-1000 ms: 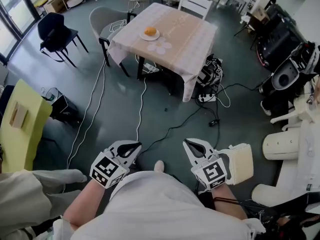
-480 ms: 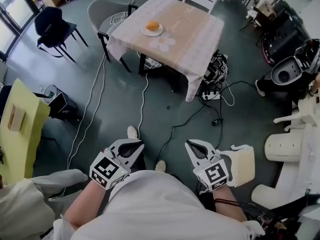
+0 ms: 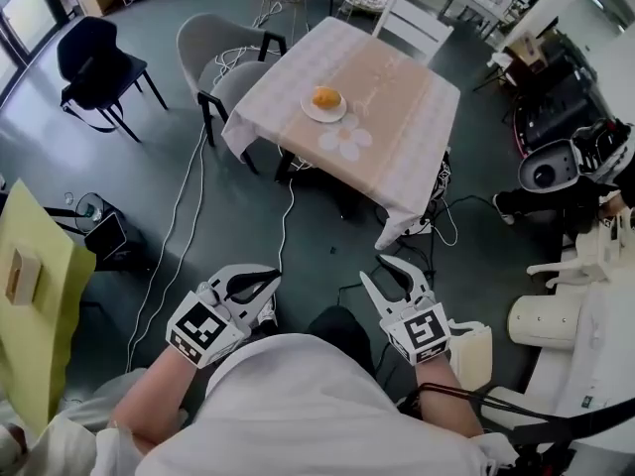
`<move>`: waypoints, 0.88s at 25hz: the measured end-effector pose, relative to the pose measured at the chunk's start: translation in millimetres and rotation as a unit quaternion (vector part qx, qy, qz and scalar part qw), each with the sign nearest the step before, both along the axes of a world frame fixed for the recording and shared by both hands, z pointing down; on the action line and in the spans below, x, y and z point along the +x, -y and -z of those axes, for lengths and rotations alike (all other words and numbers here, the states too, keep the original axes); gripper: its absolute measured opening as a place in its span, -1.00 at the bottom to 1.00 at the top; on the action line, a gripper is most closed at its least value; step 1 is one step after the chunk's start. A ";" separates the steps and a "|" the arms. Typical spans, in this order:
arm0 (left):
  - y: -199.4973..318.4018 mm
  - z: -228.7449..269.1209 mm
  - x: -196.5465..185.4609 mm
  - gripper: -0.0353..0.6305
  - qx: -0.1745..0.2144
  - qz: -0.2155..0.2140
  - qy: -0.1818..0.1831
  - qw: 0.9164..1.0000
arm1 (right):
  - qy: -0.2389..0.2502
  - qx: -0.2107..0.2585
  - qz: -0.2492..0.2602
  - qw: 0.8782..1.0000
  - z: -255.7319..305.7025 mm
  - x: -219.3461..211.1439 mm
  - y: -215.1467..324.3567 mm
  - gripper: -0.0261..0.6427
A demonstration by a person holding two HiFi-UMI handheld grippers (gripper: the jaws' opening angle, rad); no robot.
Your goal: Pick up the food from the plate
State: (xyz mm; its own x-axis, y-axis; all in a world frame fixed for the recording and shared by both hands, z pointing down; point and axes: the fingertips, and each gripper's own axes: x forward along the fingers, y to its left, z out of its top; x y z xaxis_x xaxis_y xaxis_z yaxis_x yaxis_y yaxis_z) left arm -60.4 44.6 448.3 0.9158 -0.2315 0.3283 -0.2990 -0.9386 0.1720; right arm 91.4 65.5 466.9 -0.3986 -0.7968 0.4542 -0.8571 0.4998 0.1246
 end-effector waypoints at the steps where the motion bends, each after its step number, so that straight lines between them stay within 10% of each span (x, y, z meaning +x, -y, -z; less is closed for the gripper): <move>1: 17.4 0.4 -6.4 -0.87 -0.001 0.006 -0.001 1.000 | -0.005 0.003 0.001 1.000 1.7 -3.8 18.2 -0.50; 11: 125.0 0.0 -14.5 -0.68 -0.017 0.106 -0.019 0.994 | -0.053 -0.014 0.068 0.996 -30.5 16.9 189.6 -0.36; 22: 251.2 25.7 36.1 -0.59 -0.006 0.258 -0.011 0.966 | -0.123 -0.054 0.194 0.972 -118.1 83.9 424.0 -0.11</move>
State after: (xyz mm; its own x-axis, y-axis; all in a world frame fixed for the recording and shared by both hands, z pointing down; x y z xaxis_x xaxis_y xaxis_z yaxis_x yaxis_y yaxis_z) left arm -24.3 -206.6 422.6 0.6869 -0.6548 0.3154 -0.7221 -0.6638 0.1946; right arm 175.3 -358.5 585.0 -0.5280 -0.5508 0.6464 -0.5521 0.8010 0.2315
